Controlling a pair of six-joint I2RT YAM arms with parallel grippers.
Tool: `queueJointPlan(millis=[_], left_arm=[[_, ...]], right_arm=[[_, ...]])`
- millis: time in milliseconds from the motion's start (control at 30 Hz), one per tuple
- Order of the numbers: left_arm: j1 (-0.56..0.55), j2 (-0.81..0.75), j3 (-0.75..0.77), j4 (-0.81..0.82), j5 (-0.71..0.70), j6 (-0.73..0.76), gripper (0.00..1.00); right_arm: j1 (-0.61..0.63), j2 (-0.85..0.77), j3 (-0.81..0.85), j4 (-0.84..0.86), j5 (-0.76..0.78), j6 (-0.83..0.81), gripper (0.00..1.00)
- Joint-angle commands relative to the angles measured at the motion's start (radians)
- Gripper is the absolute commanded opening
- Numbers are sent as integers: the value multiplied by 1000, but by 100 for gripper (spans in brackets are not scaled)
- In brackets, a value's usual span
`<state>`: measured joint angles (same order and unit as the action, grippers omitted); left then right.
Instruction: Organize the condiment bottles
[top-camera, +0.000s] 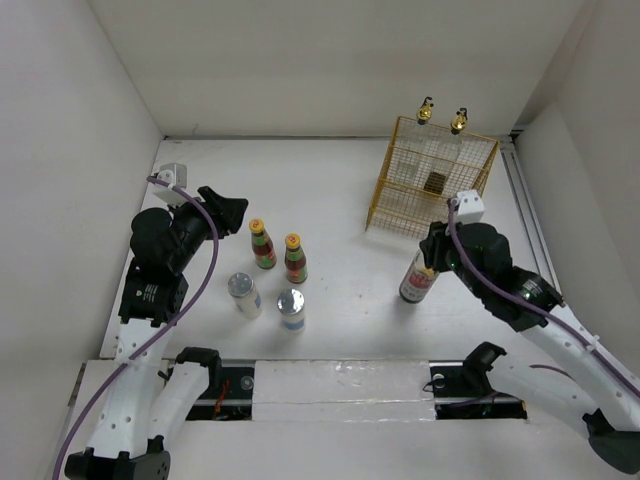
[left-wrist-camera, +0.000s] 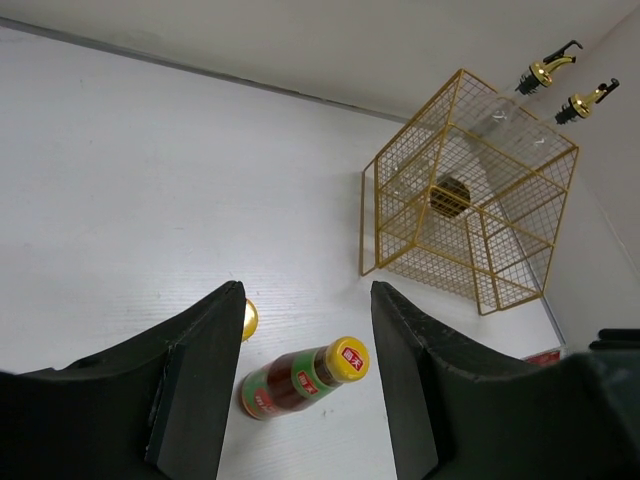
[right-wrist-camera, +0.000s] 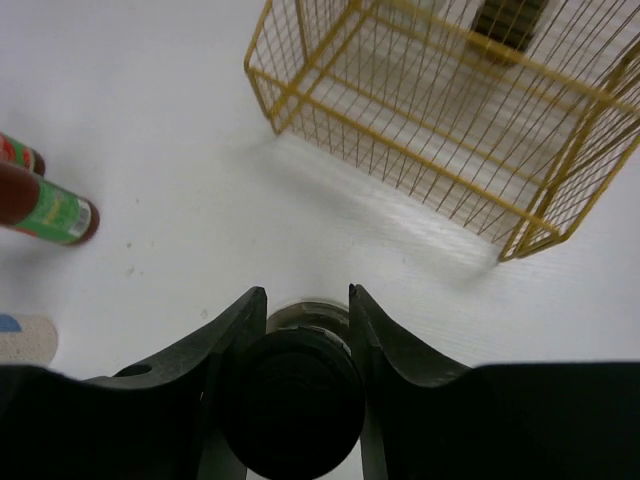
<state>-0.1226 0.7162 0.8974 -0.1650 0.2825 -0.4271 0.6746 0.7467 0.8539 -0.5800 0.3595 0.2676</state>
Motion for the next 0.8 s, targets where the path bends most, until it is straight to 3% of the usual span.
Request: queueJointPlan(millis=[0,167,567,767], left_arm=[[5,-6,5,45,23,10,49],[5,-6,5,47,23,10,49],[5,-18,5,47,34,10,50],[5,-9,5,47,43,10,52]], right_arm=[[6,9,226,184,126,-48,0],[-82,164,465,242,210,-133,0],[-515,494,865,276,-42,-168,0],[-641,654,1043,266,-123,-168,0]])
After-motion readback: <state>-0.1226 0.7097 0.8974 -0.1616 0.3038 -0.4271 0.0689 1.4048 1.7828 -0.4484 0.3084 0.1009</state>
